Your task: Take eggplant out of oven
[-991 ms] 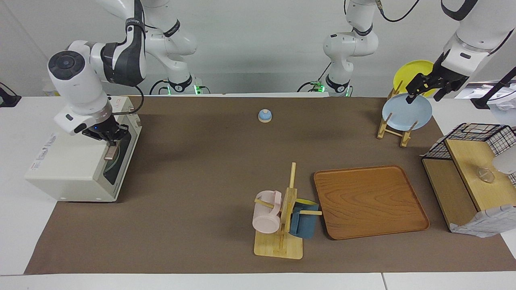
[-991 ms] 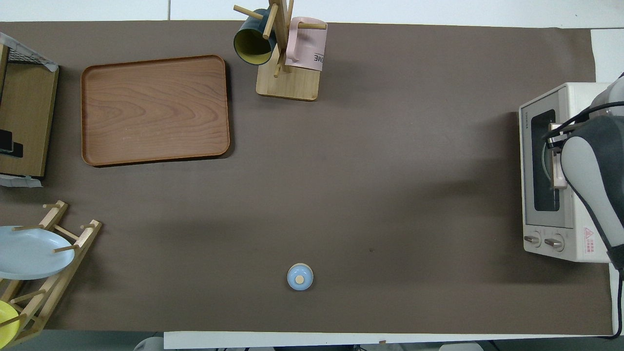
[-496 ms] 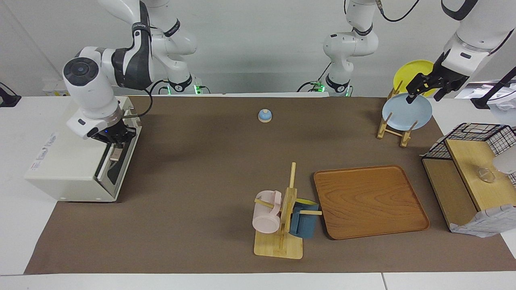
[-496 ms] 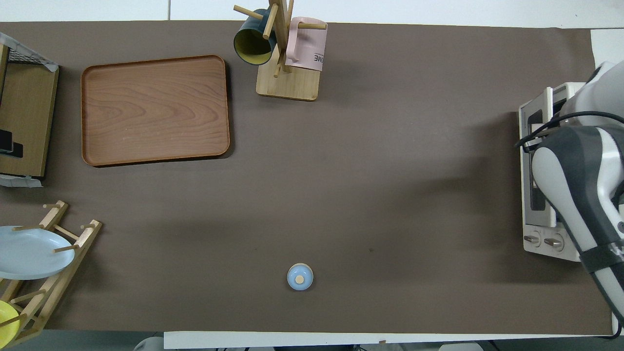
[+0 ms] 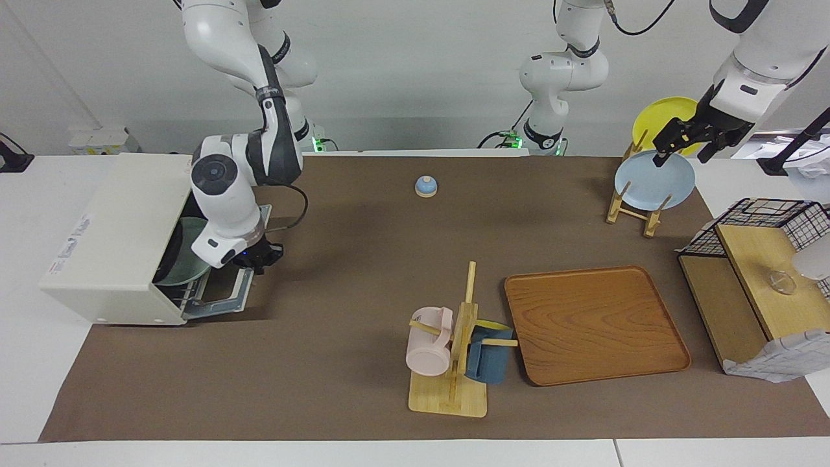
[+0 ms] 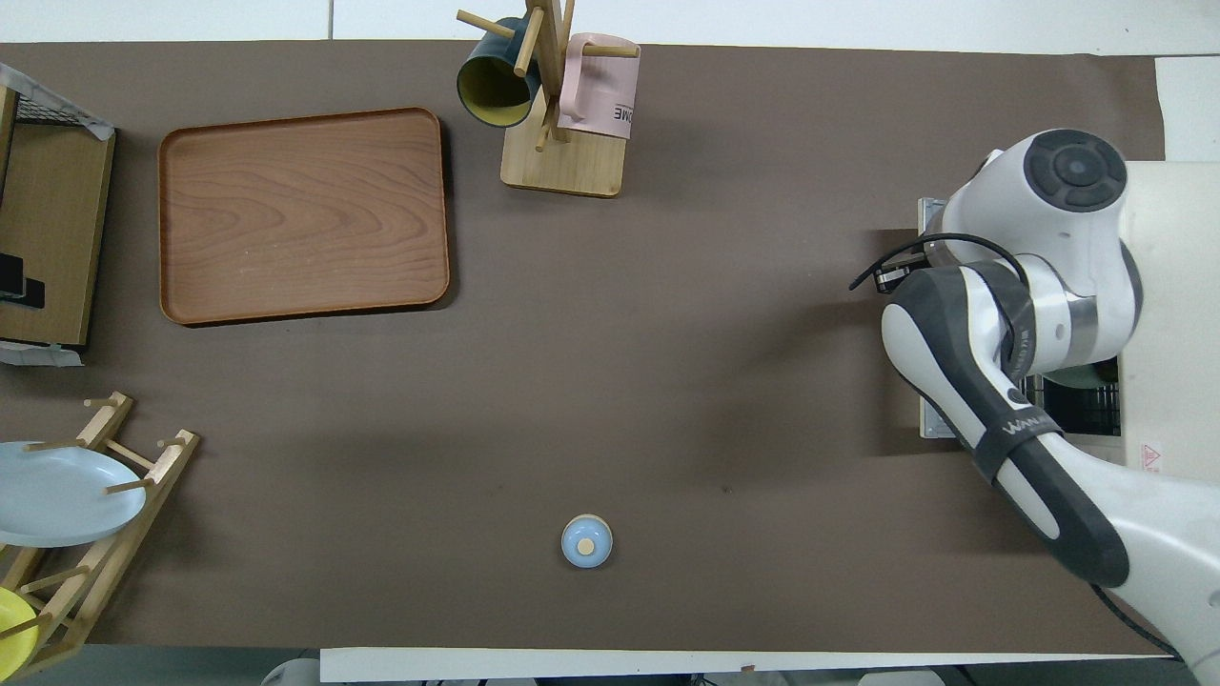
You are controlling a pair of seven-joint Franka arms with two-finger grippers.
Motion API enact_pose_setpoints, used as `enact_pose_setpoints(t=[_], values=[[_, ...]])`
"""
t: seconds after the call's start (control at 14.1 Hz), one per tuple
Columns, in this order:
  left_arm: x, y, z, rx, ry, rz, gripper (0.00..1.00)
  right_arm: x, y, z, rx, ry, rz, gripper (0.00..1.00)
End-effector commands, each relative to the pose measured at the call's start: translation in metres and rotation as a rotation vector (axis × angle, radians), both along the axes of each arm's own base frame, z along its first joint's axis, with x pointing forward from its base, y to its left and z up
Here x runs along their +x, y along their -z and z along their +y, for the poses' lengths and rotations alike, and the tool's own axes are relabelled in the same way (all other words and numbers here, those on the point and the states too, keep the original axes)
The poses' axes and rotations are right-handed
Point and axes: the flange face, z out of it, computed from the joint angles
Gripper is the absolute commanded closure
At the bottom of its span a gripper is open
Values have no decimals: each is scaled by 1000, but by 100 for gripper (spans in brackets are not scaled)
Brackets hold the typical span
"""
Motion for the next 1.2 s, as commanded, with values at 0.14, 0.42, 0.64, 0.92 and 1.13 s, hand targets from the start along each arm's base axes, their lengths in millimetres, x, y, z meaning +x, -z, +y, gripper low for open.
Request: enact_pose_setpoints(t=[0.14,0.42,0.64,0.92,1.13], values=[[-4,-3,2,9,8,6,0,14,-23,48,87,78,-27,99],[-4,-3,2,9,6,6,0,15,-109,7,65,175,-21,49],[-4,-3,2,9,8,6,0,-1,-98,-53,-2,240,41,36],[-4,-3,3,9,6,6,0,-22,-73,-73,-19,250,34,37],[-4,-3,3,9,4,6,0,-29,-47,-82,-13,200,15,40]])
